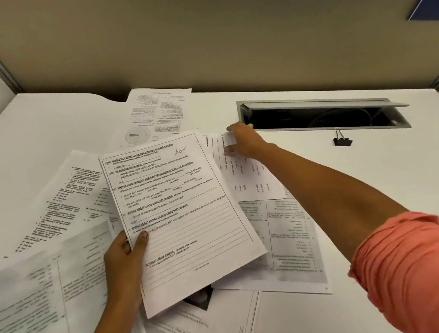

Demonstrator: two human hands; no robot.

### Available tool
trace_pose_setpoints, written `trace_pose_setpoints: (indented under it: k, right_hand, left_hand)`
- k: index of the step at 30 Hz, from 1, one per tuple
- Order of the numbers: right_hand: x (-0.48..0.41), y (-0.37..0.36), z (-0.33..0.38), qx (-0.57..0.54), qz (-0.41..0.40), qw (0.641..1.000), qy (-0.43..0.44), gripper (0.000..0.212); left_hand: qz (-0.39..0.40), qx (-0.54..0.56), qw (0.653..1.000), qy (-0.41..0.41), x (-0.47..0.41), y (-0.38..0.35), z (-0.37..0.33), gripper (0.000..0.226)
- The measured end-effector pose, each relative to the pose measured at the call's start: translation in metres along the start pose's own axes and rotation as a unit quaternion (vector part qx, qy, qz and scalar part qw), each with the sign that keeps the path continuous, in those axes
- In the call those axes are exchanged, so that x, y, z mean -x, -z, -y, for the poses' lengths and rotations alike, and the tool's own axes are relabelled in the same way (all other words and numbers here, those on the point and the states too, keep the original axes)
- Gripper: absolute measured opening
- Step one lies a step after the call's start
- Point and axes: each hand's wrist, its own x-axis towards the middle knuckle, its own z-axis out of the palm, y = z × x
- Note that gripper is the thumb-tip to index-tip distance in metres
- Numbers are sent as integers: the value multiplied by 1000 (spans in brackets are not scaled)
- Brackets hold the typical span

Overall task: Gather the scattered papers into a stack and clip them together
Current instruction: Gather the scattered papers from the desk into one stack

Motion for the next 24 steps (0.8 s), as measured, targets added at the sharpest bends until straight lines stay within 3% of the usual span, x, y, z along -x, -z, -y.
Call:
trace_pose_setpoints:
  k: [4, 8, 12, 15, 18, 24]
  right_hand:
    - [-16, -6, 1, 46, 22, 999, 20, 81]
    - [-28, -9, 4, 144, 20, 989, -21, 80]
    - [-31, -1, 3, 131, 17, 990, -39, 63]
    - [-19, 13, 0, 40, -35, 998, -38, 37]
    - [9, 34, -1, -34, -138, 987, -72, 20]
    - [107, 54, -22, -211, -262, 923, -187, 19]
  left_hand:
    - [-8, 5, 1000, 1, -8, 1, -2, 26]
    - [-9, 12, 1000, 1, -13, -1, -3, 26]
    - [-3, 15, 1000, 2, -12, 1, -2, 31]
    - [-3, 22, 1000, 4, -10, 5, -3, 26]
    - [-2, 25, 1000, 8, -8, 9, -4, 20]
    - [-6, 42, 999, -12, 0, 10, -13, 24]
